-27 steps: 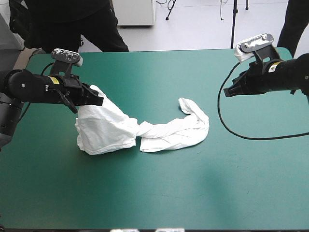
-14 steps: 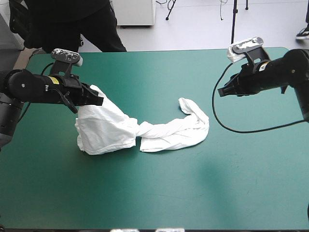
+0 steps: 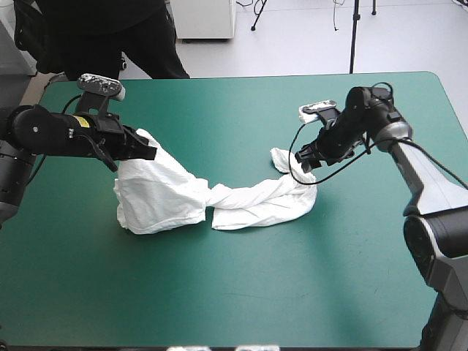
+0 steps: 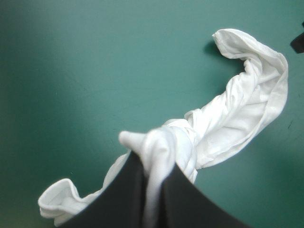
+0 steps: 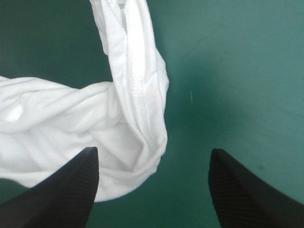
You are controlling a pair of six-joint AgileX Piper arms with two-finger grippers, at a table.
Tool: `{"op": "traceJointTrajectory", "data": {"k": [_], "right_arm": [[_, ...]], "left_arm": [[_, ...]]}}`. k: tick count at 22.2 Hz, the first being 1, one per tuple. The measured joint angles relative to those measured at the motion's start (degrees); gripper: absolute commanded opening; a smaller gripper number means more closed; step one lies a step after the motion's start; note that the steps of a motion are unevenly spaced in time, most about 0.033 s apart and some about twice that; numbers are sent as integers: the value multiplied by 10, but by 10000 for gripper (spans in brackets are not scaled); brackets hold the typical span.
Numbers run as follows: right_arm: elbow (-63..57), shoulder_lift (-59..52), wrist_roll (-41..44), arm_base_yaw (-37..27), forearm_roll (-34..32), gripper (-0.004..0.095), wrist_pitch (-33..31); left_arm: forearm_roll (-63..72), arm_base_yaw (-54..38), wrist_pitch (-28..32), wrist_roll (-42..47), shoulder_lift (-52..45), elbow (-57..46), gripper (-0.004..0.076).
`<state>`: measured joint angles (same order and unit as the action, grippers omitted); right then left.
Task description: Fold the cloth
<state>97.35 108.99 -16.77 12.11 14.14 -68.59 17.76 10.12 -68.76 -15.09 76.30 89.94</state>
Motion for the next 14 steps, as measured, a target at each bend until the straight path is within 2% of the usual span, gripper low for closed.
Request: {"op": "traceJointTrajectory", "data": {"k": [2,7,9,10,12,14], "right_arm": [[0,18,4,14,-8,606,10],[0,80,30,34,-36,462,33],[3,92,38,34,-45,329,33],[4,94,39,34,-48,187,33],[5,96,40,33,-61,24,34],[6,96,40,32,-66,-11,33]], "left_arm": [[-4,0,0,0,0,0,-9],[-7,0,-4,0,0,0,-9],[-7,0,-4,0,0,0,-9],[-7,0,-4,0,0,0,-9],[-7,0,-6,0,0,0,-9],[-7,0,-6,0,0,0,-9]]}}
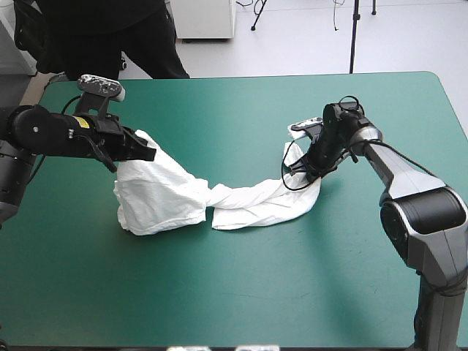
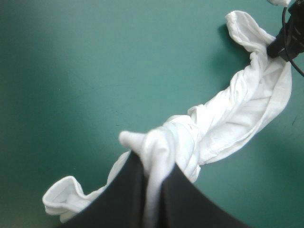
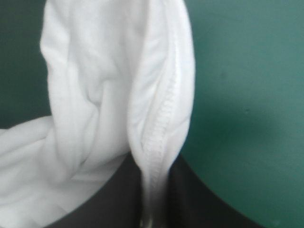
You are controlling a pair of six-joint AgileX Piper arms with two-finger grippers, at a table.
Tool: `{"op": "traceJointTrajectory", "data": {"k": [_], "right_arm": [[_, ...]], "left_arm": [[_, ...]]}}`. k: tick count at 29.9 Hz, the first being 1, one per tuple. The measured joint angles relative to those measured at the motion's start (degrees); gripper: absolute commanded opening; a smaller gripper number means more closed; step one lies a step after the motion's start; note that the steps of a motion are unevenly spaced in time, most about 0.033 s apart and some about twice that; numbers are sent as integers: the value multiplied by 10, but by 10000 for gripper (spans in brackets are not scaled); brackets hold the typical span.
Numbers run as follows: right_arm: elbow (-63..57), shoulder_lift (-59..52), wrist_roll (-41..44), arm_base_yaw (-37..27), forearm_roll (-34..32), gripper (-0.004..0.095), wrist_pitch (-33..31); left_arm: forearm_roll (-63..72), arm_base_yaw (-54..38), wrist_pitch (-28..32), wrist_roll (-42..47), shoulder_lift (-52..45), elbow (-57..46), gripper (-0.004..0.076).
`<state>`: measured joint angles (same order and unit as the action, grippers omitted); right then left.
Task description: Fold the cloth
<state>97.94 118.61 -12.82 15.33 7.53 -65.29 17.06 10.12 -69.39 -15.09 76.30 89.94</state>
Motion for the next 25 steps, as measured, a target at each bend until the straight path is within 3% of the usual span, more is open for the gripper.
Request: {"op": "traceJointTrajectory", "data": {"k": [11,25], "right_arm": [[21,-47,-5,1,5,-17,-40],[168,-324,4,1,4,-17,-52]], "left_arm": [[-17,0,1,0,-1,7,-9],[2,0,0,2,-78,141,-9]]}}
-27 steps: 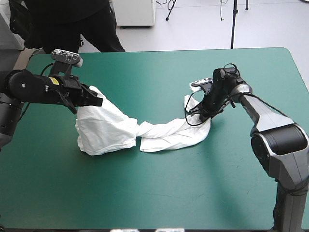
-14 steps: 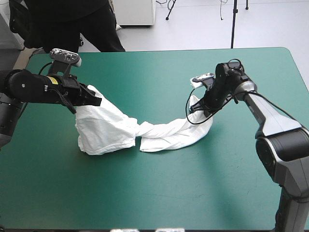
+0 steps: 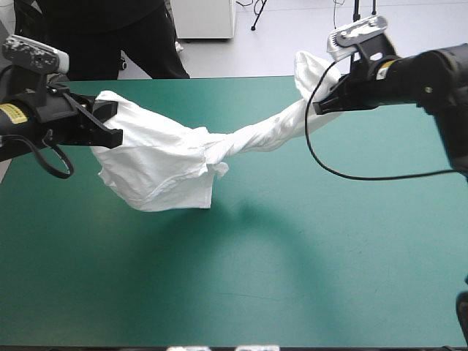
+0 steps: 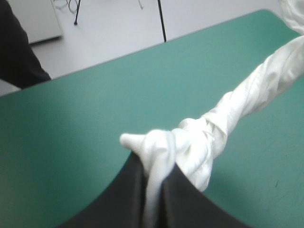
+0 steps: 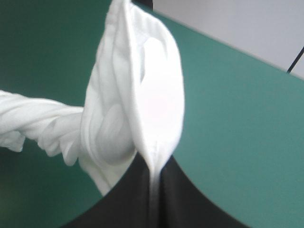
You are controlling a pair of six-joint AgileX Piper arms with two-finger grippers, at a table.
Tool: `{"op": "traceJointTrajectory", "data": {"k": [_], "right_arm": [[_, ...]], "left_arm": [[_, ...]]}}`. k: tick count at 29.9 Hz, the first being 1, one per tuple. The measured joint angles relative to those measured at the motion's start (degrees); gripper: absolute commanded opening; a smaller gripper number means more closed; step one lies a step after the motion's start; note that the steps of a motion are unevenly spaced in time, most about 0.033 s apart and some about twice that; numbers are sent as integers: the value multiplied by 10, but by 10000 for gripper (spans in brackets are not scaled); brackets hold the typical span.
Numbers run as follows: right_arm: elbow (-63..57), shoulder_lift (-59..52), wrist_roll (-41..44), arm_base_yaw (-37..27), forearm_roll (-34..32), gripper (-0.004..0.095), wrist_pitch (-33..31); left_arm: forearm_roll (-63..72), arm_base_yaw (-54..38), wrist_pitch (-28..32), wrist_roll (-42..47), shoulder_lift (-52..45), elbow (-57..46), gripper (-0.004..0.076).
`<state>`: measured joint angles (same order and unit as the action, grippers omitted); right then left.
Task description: Fold the cloth
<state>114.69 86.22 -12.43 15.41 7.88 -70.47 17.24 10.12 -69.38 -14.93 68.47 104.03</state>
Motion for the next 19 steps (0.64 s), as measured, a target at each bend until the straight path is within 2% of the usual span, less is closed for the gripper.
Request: {"op": "traceJointTrajectory", "data": {"k": [8,14,19], "right_arm": [[8,-163,-1,0,0,-17,16],[5,-252,3,0,1,-17,4],[-34,-290,19,0,1,-17,-12]], "left_arm": [[51,0,6,0,-42,90,-9],[80,0,7,0,-80,138,-9],[102,0,-26,8,-100,144,-9]]}}
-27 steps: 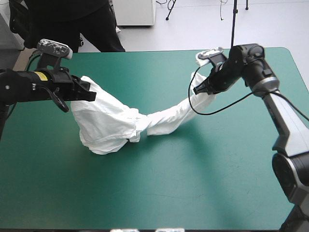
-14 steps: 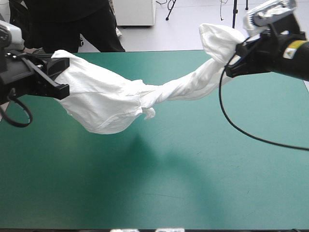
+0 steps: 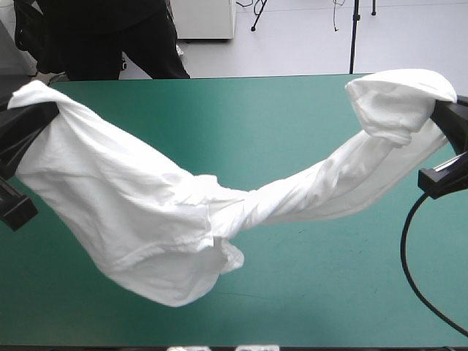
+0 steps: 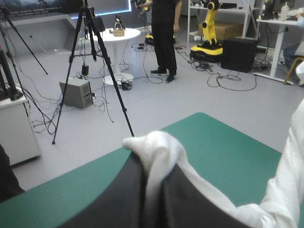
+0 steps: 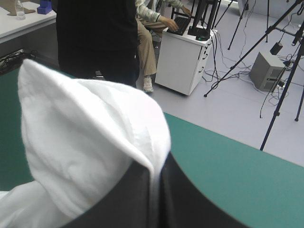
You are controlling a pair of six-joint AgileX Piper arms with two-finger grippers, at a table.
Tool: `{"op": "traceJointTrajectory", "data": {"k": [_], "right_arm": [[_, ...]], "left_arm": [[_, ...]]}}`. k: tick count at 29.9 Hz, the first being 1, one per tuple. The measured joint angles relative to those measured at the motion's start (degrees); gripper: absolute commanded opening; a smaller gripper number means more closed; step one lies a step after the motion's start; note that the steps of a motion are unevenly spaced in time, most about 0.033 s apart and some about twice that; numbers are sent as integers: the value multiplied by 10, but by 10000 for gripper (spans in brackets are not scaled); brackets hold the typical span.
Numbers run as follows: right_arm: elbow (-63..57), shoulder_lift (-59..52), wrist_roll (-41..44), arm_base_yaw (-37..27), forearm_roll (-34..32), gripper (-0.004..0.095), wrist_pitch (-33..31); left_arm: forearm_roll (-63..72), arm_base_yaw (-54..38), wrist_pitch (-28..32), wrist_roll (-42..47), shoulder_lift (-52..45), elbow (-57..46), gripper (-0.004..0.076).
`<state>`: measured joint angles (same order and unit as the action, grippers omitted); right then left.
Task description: Fold the cloth
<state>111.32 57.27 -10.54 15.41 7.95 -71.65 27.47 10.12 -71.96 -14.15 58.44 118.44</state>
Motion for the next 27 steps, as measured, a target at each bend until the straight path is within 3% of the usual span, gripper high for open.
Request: {"op": "traceJointTrajectory", "data": {"k": [7,17,27], "right_arm": [[-129,-15,8,0,2,-17,0],[-307,18,8,0,-8,-17,31],[-337,194,16,0,-120,-17,157]], "left_arm": [[2,0,0,23,-1,-52,-9],[-3,0,5,28,44,-244,-9],[-31,0,173,7,234,-311,-9]]}}
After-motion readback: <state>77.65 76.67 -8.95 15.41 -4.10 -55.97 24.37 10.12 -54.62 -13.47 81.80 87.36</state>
